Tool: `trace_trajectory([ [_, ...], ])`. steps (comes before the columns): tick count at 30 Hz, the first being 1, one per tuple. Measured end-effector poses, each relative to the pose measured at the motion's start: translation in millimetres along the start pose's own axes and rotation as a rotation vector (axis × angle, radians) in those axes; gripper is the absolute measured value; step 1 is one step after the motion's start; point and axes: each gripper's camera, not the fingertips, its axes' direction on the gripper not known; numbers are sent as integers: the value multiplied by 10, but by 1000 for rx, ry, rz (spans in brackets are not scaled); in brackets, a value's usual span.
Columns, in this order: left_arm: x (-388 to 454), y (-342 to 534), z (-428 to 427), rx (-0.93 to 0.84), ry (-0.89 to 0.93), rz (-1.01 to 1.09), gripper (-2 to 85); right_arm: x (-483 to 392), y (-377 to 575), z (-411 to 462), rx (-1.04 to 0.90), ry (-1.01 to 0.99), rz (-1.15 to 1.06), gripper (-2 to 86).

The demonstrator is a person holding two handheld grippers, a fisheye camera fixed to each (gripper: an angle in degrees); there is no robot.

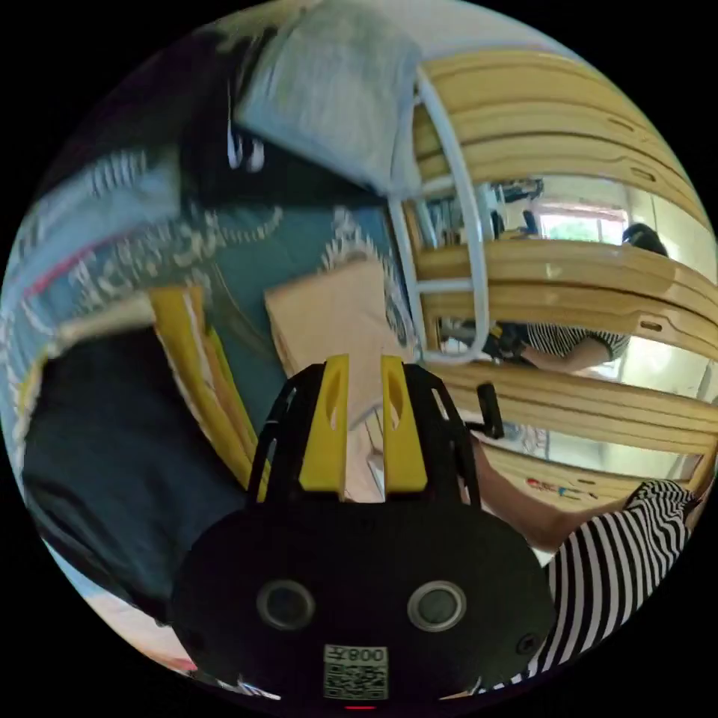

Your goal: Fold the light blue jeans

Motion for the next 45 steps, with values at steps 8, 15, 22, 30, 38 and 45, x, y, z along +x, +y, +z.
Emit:
trace_trajectory([
  [8,-12,-502,-248,300,-291,-4,80,-1714,-685,-112,37,-41,-424,56],
  [15,133,-232,37,295,-264,24,32,-3048,-1103,-388,182,-35,-626,88],
  [22,694,268,140,328,-280,222,21,-4442,-1378,-453,267,70,-771,121],
  [30,1123,764,388,302,-323,341,19,-5575,-1439,-230,299,246,-812,134],
  [38,1351,1309,568,264,-326,386,19,-6295,-1366,279,249,508,-814,80],
  [45,1482,1968,615,243,-268,415,15,-6345,-936,140,259,268,-746,14],
])
